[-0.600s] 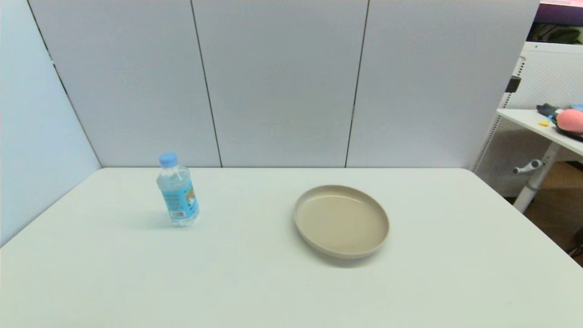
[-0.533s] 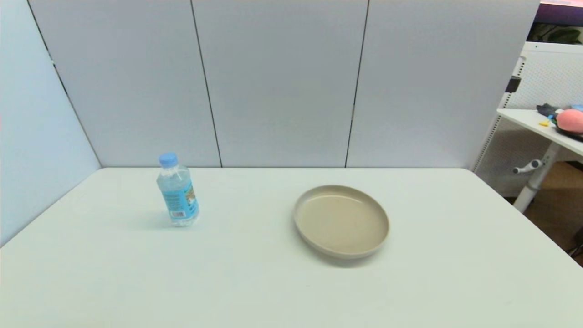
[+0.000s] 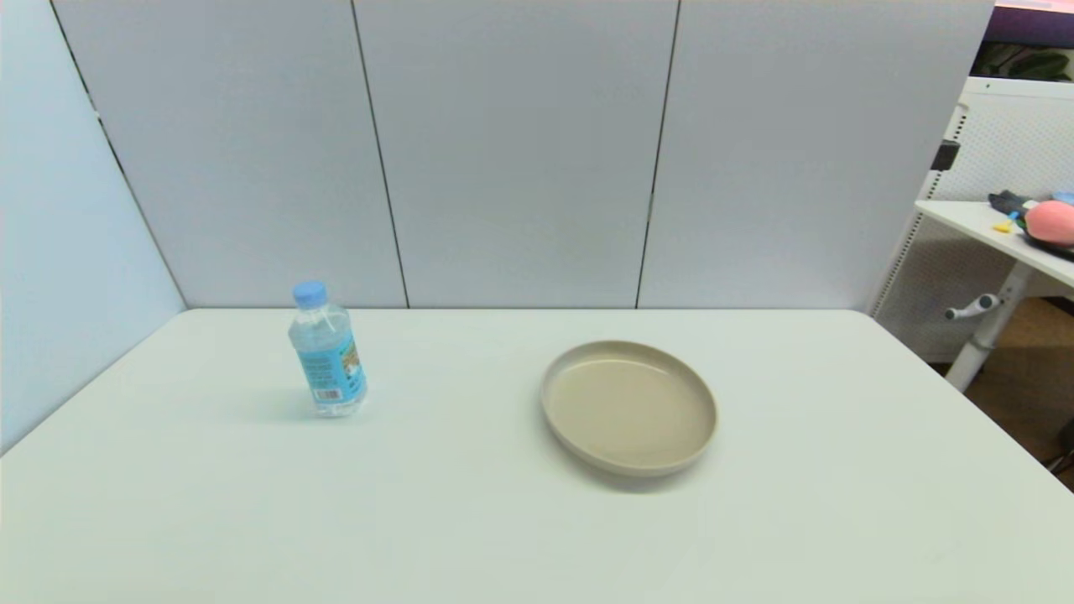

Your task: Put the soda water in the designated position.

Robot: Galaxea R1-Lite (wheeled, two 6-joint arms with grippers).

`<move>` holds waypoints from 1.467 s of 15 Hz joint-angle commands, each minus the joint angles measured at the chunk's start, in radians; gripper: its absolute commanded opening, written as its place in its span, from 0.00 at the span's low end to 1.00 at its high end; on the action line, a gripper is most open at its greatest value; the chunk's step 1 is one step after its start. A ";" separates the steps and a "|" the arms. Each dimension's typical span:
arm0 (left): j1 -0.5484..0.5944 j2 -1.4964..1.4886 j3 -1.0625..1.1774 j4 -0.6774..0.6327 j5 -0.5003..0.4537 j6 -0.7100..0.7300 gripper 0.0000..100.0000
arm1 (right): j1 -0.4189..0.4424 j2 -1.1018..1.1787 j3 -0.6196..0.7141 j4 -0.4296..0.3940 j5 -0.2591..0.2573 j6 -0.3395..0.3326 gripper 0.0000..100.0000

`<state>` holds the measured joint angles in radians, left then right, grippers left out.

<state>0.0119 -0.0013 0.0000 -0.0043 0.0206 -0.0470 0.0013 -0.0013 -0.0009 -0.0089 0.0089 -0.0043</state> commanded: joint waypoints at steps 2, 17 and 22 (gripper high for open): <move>0.000 0.001 0.000 0.000 0.001 -0.004 1.00 | 0.000 0.001 0.001 0.000 0.000 0.000 1.00; -0.020 0.759 -0.420 -0.126 -0.128 0.203 1.00 | 0.000 0.001 -0.001 0.000 0.000 0.000 1.00; -0.067 1.129 -0.348 -0.494 -0.128 0.196 1.00 | 0.000 0.001 -0.001 0.000 0.000 0.000 1.00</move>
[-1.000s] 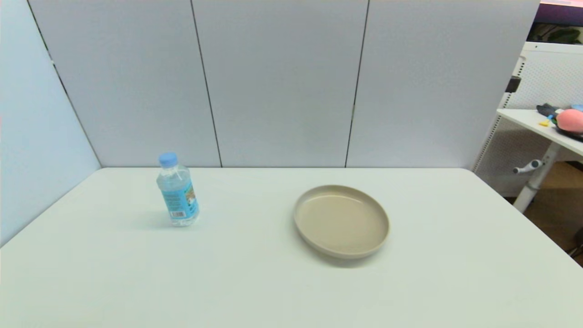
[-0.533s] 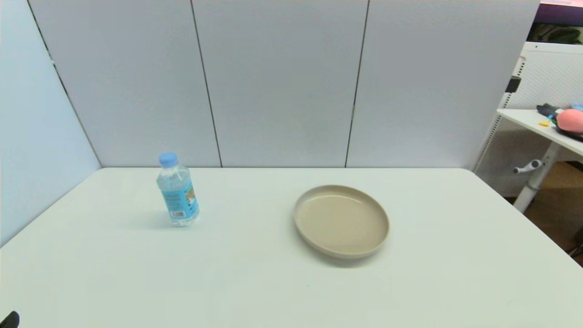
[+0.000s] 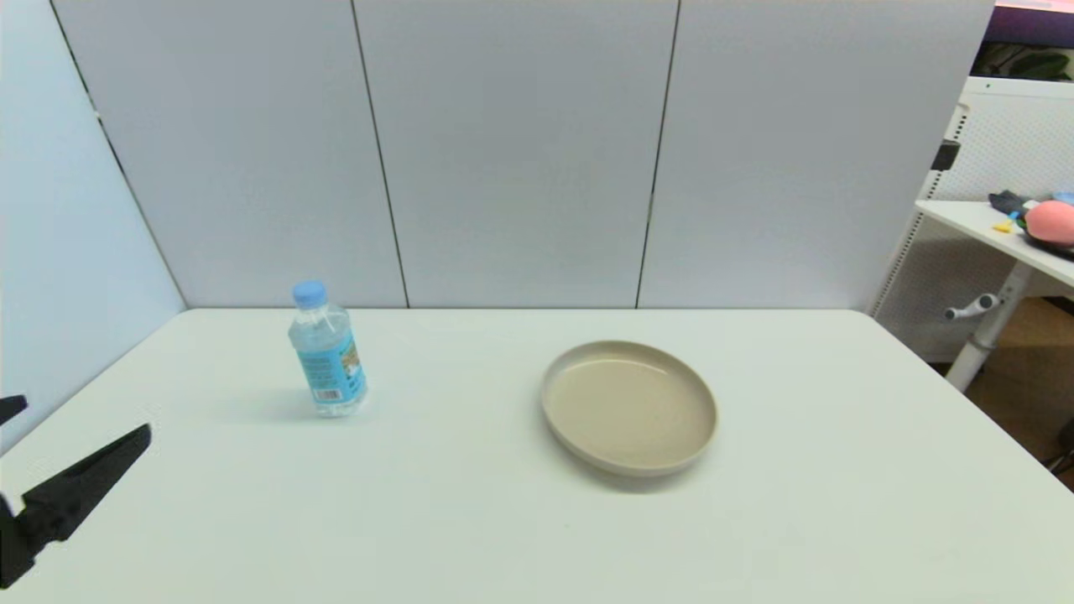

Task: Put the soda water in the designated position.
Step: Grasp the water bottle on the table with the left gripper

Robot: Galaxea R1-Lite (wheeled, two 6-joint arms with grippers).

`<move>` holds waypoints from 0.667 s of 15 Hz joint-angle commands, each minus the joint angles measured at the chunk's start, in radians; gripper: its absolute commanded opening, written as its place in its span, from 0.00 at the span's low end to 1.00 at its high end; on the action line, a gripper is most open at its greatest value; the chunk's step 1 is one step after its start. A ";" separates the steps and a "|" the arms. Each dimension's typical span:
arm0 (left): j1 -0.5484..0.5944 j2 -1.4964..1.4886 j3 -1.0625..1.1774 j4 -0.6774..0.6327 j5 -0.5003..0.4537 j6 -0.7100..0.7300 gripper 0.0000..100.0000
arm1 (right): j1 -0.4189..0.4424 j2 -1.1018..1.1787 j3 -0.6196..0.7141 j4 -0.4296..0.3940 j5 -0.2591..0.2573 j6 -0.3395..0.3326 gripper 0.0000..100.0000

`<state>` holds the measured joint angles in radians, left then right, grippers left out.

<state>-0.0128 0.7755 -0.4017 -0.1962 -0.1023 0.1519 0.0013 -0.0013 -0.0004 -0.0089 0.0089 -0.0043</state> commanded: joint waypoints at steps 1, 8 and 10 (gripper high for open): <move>-0.044 0.412 0.076 -0.373 -0.004 -0.002 1.00 | 0.000 0.001 -0.001 0.000 0.000 0.000 1.00; -0.069 0.734 0.124 -0.746 -0.005 -0.003 1.00 | 0.000 0.001 -0.001 0.000 0.000 0.000 1.00; -0.069 0.818 0.136 -0.876 -0.005 -0.009 1.00 | 0.000 0.001 0.000 0.000 0.000 0.000 1.00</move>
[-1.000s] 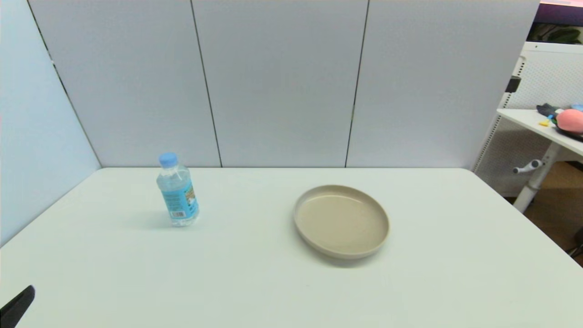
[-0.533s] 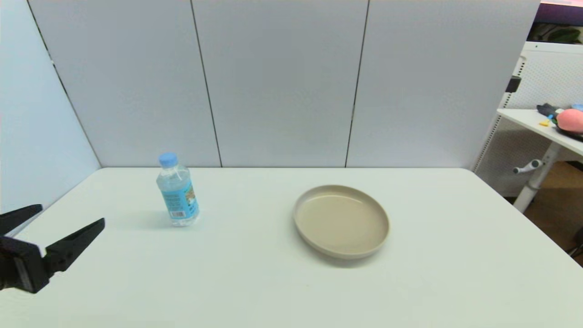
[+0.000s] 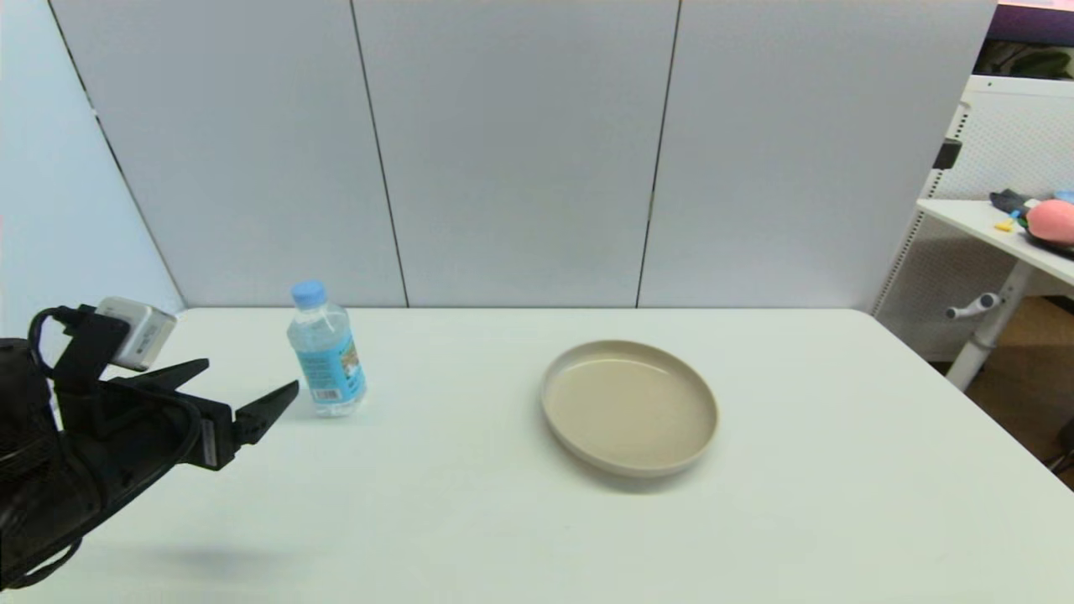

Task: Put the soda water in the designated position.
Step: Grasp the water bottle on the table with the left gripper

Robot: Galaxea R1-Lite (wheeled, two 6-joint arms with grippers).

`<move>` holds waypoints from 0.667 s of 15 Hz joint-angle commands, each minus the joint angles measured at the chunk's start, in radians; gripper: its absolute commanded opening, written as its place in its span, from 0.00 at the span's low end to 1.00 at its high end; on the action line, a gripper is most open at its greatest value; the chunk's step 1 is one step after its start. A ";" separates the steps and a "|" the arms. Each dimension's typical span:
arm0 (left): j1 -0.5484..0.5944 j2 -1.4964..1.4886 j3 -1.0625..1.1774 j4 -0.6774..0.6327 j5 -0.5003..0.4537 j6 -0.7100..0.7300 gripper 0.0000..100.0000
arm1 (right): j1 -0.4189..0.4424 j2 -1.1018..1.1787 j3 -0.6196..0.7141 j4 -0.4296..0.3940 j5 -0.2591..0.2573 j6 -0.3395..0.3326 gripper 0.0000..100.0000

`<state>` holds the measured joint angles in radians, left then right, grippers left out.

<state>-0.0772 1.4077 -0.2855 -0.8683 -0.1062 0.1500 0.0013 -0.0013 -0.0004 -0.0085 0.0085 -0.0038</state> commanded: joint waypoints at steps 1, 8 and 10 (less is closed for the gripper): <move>-0.004 0.226 0.032 -0.264 -0.001 -0.012 1.00 | 0.000 0.001 0.000 -0.001 0.001 -0.001 1.00; -0.029 0.404 0.028 -0.492 -0.001 -0.076 1.00 | 0.000 0.001 0.000 -0.001 0.001 -0.001 1.00; -0.033 0.416 0.025 -0.511 0.002 -0.098 1.00 | 0.000 0.001 0.000 -0.001 0.001 -0.001 1.00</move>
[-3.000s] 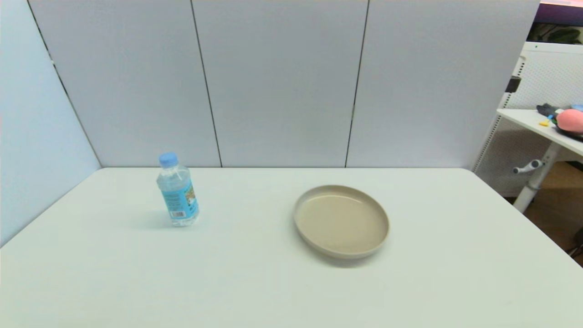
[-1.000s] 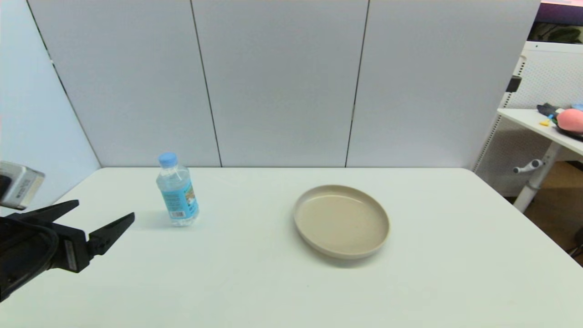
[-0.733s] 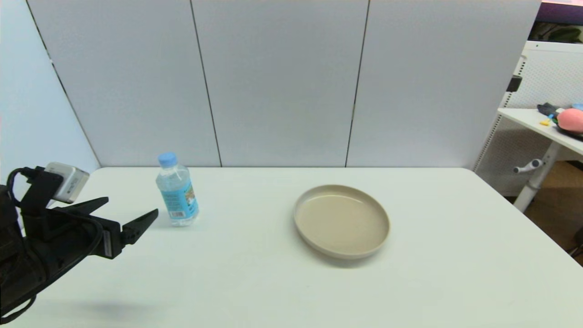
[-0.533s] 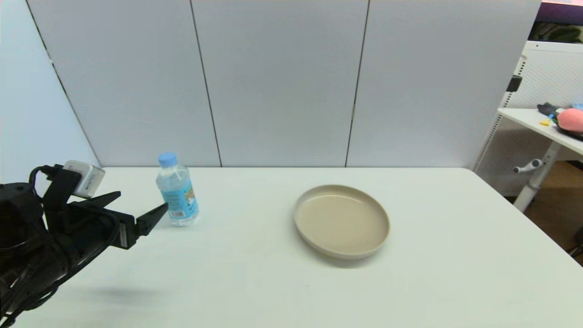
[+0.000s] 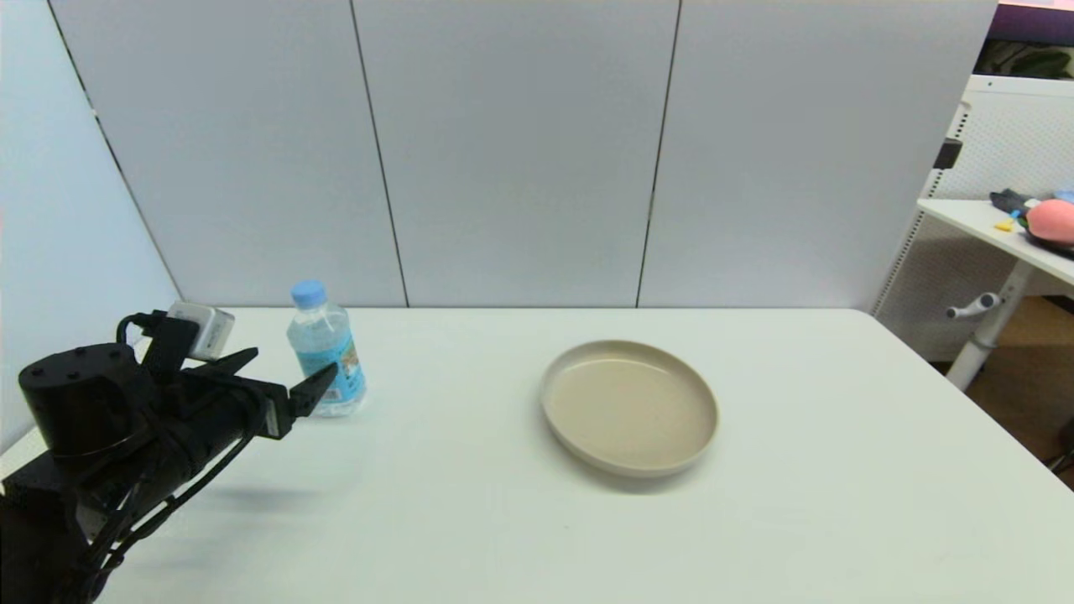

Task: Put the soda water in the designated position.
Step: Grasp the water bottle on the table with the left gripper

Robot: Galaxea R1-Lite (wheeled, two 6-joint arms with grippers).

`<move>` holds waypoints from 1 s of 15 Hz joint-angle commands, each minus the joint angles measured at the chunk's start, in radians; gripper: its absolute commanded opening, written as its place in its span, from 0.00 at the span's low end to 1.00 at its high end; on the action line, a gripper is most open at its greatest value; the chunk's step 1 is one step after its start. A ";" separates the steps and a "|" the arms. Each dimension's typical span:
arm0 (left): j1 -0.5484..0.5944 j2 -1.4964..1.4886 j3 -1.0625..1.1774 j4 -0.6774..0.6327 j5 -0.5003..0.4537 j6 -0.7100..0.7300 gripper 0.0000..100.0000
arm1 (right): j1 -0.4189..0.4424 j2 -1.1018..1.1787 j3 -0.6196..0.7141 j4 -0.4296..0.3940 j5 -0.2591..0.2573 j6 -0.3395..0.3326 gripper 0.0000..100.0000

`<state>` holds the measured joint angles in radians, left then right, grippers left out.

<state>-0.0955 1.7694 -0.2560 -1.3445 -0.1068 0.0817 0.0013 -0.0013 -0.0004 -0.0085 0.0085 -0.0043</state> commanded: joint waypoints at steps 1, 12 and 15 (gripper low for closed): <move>-0.015 0.062 -0.012 -0.045 0.004 -0.033 1.00 | 0.000 0.001 0.000 -0.001 0.001 0.000 1.00; -0.038 0.140 -0.163 -0.065 0.144 -0.091 1.00 | 0.000 0.001 0.000 -0.001 0.001 0.000 1.00; -0.047 0.163 -0.163 -0.079 0.144 -0.117 1.00 | 0.000 0.001 0.000 -0.001 0.001 0.000 1.00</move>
<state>-0.1360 1.9162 -0.4179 -1.4057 0.0364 -0.0226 0.0013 -0.0013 -0.0004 -0.0089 0.0089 -0.0038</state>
